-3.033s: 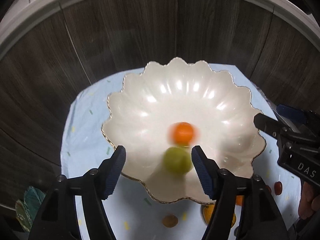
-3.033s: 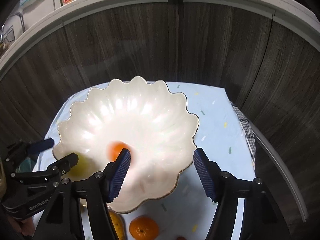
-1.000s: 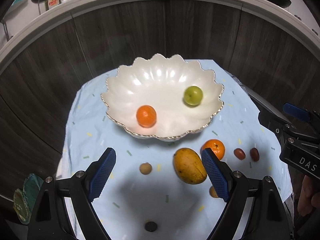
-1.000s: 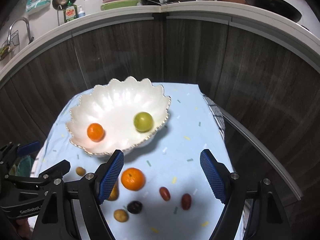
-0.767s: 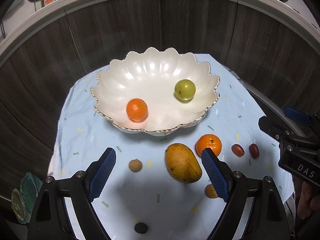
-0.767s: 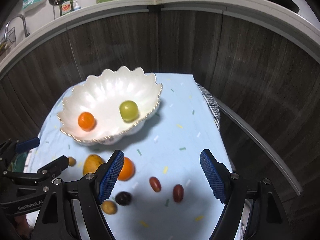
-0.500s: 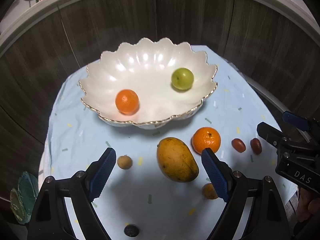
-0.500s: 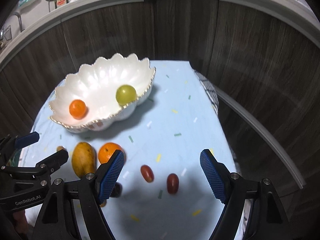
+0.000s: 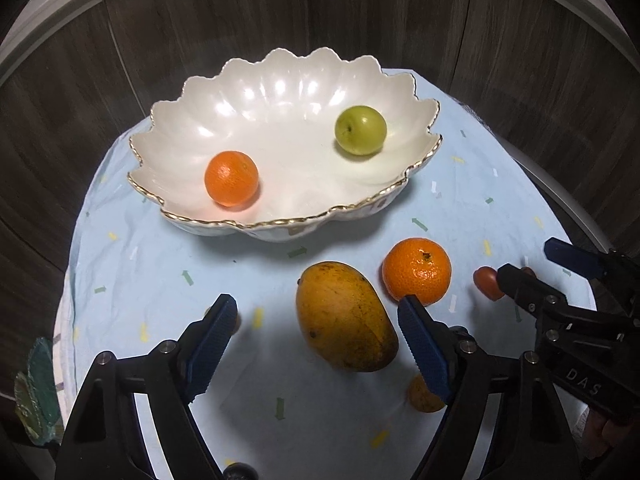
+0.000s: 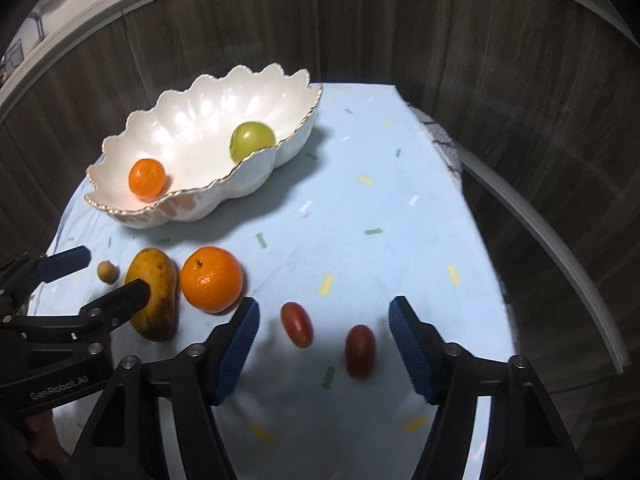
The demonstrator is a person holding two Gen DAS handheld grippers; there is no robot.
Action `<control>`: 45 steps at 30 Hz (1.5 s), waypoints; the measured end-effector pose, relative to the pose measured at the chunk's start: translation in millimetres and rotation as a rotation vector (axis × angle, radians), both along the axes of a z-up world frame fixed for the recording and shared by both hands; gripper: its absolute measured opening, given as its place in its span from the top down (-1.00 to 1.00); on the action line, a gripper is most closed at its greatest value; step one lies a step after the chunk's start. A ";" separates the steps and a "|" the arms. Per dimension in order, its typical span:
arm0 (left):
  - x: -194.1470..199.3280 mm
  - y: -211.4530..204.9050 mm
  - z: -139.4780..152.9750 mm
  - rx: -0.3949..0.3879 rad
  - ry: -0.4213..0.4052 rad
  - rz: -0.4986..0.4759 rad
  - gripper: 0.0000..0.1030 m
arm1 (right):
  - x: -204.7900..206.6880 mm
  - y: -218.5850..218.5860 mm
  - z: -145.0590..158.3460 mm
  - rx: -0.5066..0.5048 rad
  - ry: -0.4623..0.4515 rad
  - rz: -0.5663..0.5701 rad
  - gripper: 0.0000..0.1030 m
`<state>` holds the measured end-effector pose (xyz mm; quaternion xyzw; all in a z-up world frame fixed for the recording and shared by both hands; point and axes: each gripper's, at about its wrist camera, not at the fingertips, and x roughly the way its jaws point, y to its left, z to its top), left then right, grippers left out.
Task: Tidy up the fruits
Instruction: 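Close the left gripper on the mango while the right gripper grasps the red date, then lift the mango with the left gripper while the right gripper carries the date over the bowl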
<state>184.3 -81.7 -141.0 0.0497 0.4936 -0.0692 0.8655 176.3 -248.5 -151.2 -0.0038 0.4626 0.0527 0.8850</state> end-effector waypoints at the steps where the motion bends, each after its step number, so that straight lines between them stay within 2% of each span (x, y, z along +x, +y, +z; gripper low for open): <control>1: 0.8 -0.8 -1.0 0.000 0.002 0.000 -0.58 | 0.7 1.0 -1.8 0.000 0.003 0.005 -0.17; 3: 2.1 -2.3 -4.1 -0.003 0.010 -0.002 -0.54 | 2.3 2.6 -6.0 0.002 0.011 0.016 -0.05; 19: 6.0 -5.1 -23.6 -0.072 0.065 -0.002 -0.21 | 8.4 11.1 -29.0 0.000 0.038 0.049 0.35; 22: 5.7 -5.7 -25.7 -0.087 0.066 -0.008 -0.08 | 8.2 9.8 -29.7 -0.002 0.033 0.048 0.49; 24: 2.8 -7.7 -24.9 -0.085 0.062 -0.007 -0.07 | 8.0 9.4 -29.7 0.003 0.031 0.051 0.61; 37: -0.8 -4.3 -21.6 -0.082 0.064 -0.003 0.00 | 3.7 8.8 -24.5 0.020 0.028 0.037 0.65; 45: -10.2 2.6 -2.9 -0.079 0.036 -0.006 0.01 | -0.5 12.1 -9.3 0.037 0.006 0.041 0.65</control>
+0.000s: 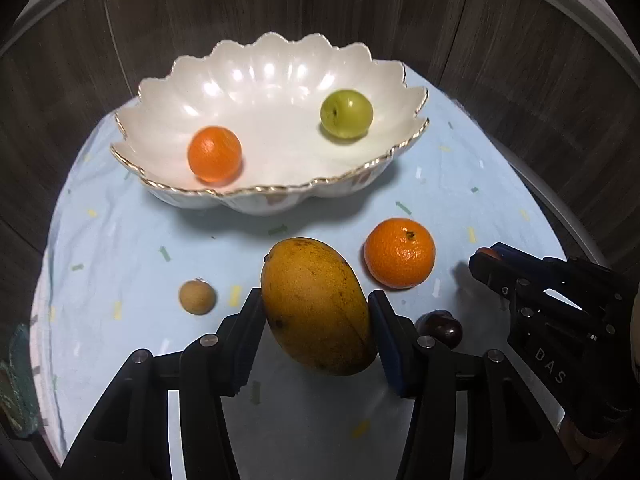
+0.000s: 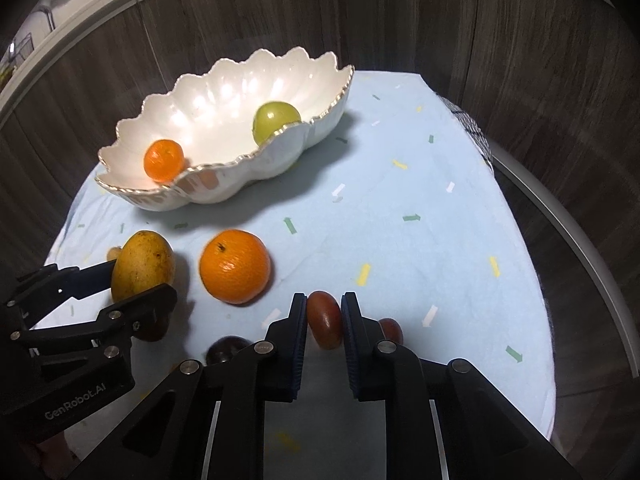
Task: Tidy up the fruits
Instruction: 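Lift the mango with the left gripper while the right gripper carries the date over the bowl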
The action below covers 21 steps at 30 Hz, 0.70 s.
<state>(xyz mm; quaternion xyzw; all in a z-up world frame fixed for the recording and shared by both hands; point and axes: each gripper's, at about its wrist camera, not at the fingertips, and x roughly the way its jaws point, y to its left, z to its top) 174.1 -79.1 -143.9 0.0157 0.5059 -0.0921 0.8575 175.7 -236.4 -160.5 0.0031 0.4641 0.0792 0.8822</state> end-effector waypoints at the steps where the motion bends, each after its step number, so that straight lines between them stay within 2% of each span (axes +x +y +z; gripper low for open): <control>1: -0.9 1.1 3.0 -0.002 -0.004 0.001 0.01 | -0.4 1.1 3.1 0.002 -0.005 0.001 0.65; 11: -8.2 16.8 44.1 -0.014 -0.065 0.009 0.01 | -2.1 14.4 39.7 0.027 -0.065 0.020 0.65; 21: 4.2 36.2 79.7 0.000 -0.143 0.019 0.01 | 5.6 27.9 70.7 0.042 -0.123 0.042 0.65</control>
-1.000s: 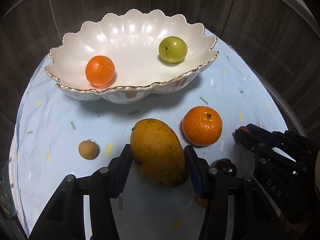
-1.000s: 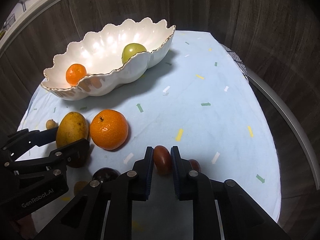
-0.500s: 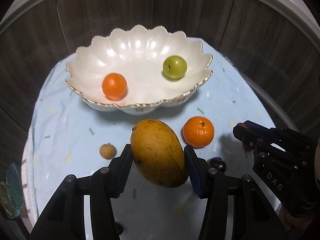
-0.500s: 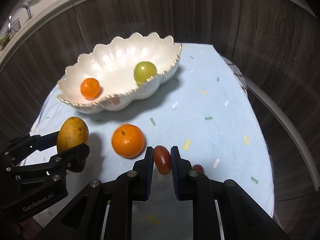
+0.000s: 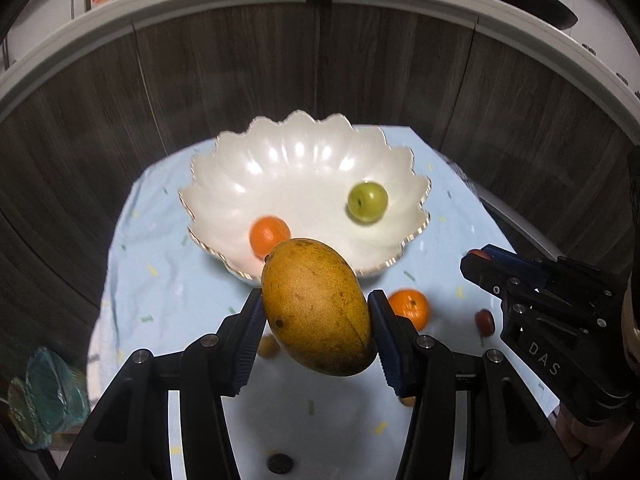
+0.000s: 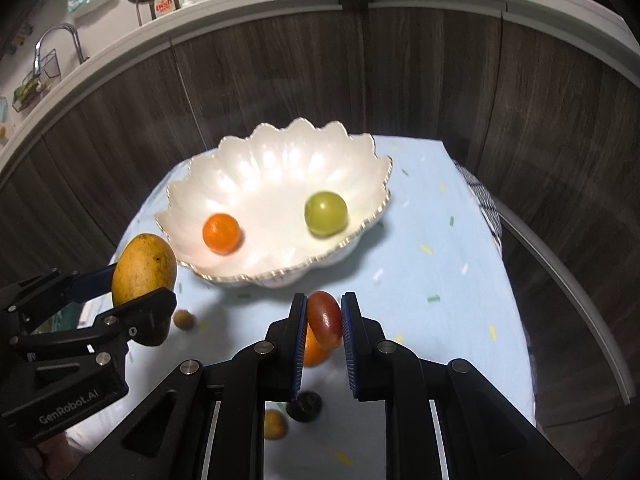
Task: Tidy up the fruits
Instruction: 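Lift the mango with the left gripper while the right gripper carries the date over the bowl, then open the left gripper to drop the mango in the bowl while the right gripper releases the date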
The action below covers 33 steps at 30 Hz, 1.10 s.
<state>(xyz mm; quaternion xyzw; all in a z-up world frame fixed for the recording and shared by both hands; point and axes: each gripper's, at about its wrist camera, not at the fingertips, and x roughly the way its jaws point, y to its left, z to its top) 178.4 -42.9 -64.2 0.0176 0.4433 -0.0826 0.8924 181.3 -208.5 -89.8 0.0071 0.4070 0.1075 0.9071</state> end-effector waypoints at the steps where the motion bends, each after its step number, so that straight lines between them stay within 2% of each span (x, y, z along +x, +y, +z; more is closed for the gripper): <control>1: 1.5 1.3 2.6 0.001 -0.004 0.001 0.01 | 1.8 1.7 2.4 0.001 -0.004 0.002 0.65; 16: 43.2 32.5 20.7 0.031 -0.050 0.021 0.01 | 35.5 21.5 24.2 0.011 -0.048 0.021 0.65; 33: 96.6 47.9 12.3 0.044 -0.026 0.008 0.01 | 73.5 42.5 13.9 0.023 0.011 -0.009 0.65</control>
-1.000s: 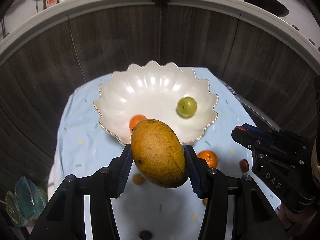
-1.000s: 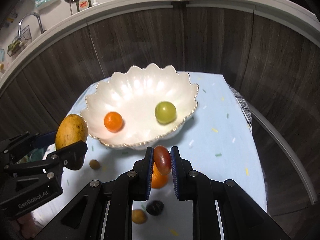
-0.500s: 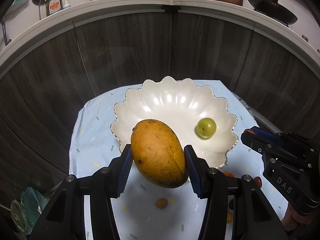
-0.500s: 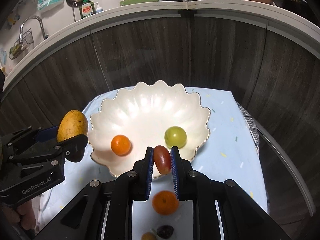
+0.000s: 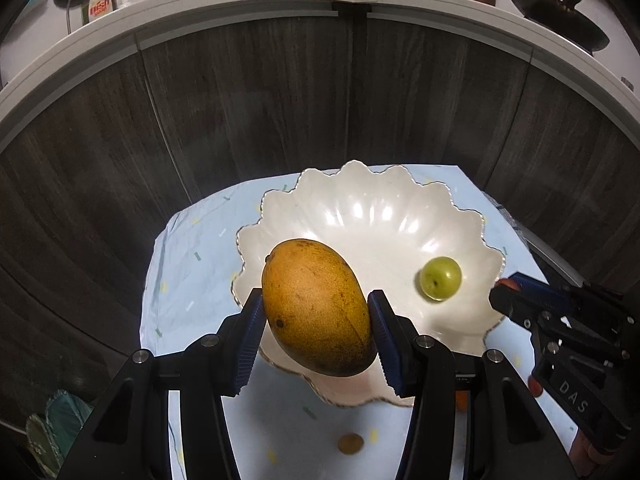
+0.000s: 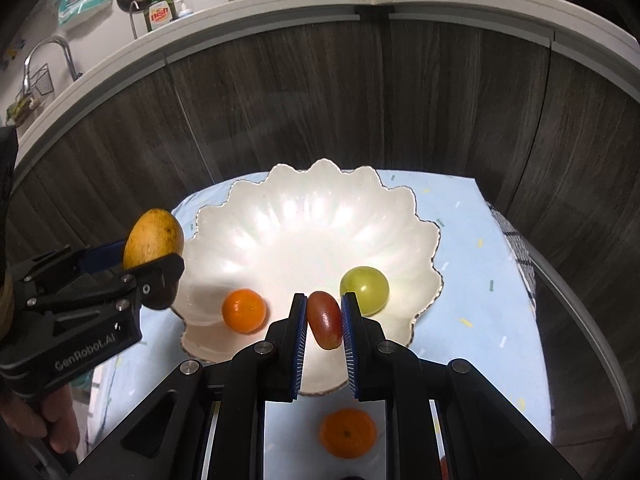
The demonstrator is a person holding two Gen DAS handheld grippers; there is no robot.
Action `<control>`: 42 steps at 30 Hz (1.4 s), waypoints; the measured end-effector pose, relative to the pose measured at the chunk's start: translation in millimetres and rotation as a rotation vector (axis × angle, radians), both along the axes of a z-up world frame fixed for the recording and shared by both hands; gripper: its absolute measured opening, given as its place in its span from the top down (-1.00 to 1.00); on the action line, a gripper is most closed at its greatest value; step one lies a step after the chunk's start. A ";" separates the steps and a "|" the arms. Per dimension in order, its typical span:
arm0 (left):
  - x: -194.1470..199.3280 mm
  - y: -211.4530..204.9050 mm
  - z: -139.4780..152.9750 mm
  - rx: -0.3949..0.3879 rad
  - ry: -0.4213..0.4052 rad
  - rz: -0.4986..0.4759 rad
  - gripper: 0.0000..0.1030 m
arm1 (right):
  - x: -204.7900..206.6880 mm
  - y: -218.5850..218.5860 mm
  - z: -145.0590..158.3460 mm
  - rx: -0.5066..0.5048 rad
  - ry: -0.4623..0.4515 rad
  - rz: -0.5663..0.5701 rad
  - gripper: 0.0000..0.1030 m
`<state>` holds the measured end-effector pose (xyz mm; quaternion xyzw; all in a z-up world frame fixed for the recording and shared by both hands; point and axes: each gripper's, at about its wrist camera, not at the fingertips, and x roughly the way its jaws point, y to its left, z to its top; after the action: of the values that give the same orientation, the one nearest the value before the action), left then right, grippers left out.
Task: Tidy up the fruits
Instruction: 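Open the left gripper to drop the mango in the bowl while the right gripper releases the date, then withdraw both open grippers from the bowl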
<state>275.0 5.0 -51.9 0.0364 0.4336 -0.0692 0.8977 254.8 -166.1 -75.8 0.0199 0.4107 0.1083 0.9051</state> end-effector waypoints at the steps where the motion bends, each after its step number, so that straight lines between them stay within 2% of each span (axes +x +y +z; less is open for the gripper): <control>1: 3.2 1.5 -1.5 0.002 0.004 0.000 0.01 | 2.1 1.5 -2.6 -0.001 0.009 -0.001 0.65; 12: 35.3 7.1 -25.0 0.008 0.076 -0.010 0.01 | 20.9 10.7 -23.1 -0.010 0.087 -0.008 0.65; 21: 47.0 7.1 -40.2 0.009 0.123 -0.004 0.01 | 34.1 13.9 -36.6 -0.028 0.139 -0.007 0.64; 23: 46.6 7.0 -38.3 0.021 0.102 0.005 0.00 | 35.5 13.9 -37.3 -0.032 0.143 -0.005 0.63; 26: 48.9 7.5 -34.1 0.028 0.091 0.010 -0.11 | 37.2 14.9 -38.6 -0.037 0.155 0.002 0.60; 28: 49.2 8.7 -31.5 0.031 0.085 0.015 -0.13 | 37.8 13.4 -37.3 -0.038 0.152 -0.009 0.31; 29: 48.7 9.3 -30.1 0.037 0.082 0.017 -0.16 | 37.0 12.1 -35.4 -0.036 0.143 -0.019 0.07; 30: 47.8 10.1 -28.7 0.039 0.080 0.020 -0.25 | 36.0 10.8 -33.4 -0.034 0.133 -0.027 -0.06; 33: 43.3 12.4 -23.7 0.043 0.070 0.026 -0.32 | 33.6 9.1 -28.3 -0.036 0.118 -0.039 -0.19; 36: 36.5 13.3 -17.4 0.066 0.054 0.047 -0.59 | 30.4 7.7 -24.3 -0.039 0.112 -0.044 -0.27; 42: 17.7 12.2 -1.1 0.083 0.024 0.059 -0.65 | 17.2 2.1 -9.3 -0.046 0.080 -0.066 -0.43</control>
<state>292.7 17.2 -53.0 0.0598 0.4476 -0.0251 0.8919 272.0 -163.9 -85.2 0.0169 0.4480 0.0679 0.8913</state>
